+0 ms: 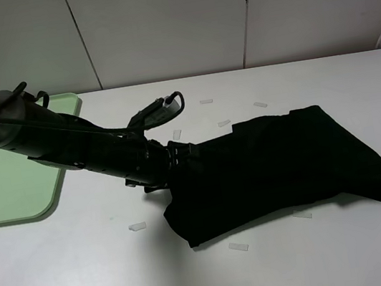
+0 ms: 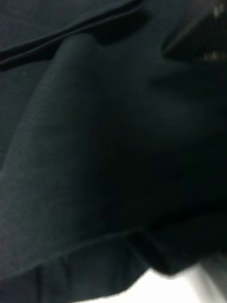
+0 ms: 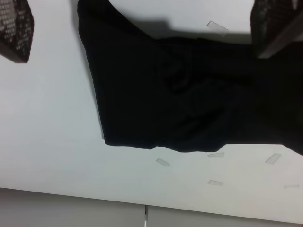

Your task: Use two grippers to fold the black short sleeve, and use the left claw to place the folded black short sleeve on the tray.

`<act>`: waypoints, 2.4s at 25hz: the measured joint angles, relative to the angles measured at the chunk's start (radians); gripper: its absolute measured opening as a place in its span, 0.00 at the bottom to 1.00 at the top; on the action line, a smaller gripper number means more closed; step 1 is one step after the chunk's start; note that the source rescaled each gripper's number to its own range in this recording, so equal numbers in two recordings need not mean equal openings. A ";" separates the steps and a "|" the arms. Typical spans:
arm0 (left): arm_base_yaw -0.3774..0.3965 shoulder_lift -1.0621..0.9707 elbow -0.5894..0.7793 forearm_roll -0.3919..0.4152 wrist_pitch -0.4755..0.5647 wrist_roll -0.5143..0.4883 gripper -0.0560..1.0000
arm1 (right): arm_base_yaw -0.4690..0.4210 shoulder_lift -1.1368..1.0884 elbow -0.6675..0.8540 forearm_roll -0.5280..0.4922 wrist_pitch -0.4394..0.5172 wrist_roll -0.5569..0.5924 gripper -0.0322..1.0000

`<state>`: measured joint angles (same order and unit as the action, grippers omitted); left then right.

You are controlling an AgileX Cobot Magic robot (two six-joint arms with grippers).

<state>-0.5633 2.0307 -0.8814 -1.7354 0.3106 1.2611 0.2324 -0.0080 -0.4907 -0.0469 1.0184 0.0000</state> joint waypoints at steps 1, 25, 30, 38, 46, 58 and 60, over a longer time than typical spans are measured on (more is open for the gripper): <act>0.000 0.000 -0.002 0.000 -0.004 0.000 0.53 | 0.000 0.000 0.000 0.000 0.000 0.000 1.00; 0.201 -0.163 0.034 0.582 0.043 -0.418 0.08 | 0.000 0.000 0.000 0.000 0.000 0.000 1.00; 0.261 -0.243 0.101 0.656 0.084 -0.466 0.08 | 0.000 0.000 0.000 0.000 0.000 0.000 1.00; 0.383 -0.378 0.205 0.829 0.134 -0.534 0.08 | 0.000 0.000 0.000 0.000 0.000 0.000 1.00; 0.395 -0.401 0.189 0.857 0.238 -0.478 0.08 | 0.000 0.000 0.000 0.000 0.000 0.000 1.00; 0.255 -0.398 0.106 0.344 0.280 -0.140 0.08 | 0.000 0.000 0.000 0.000 0.000 0.000 1.00; 0.233 -0.384 0.106 0.277 0.270 -0.096 0.08 | 0.000 0.000 0.000 0.000 0.000 0.000 1.00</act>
<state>-0.3301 1.6472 -0.7757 -1.4586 0.5804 1.1649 0.2324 -0.0080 -0.4907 -0.0469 1.0184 0.0000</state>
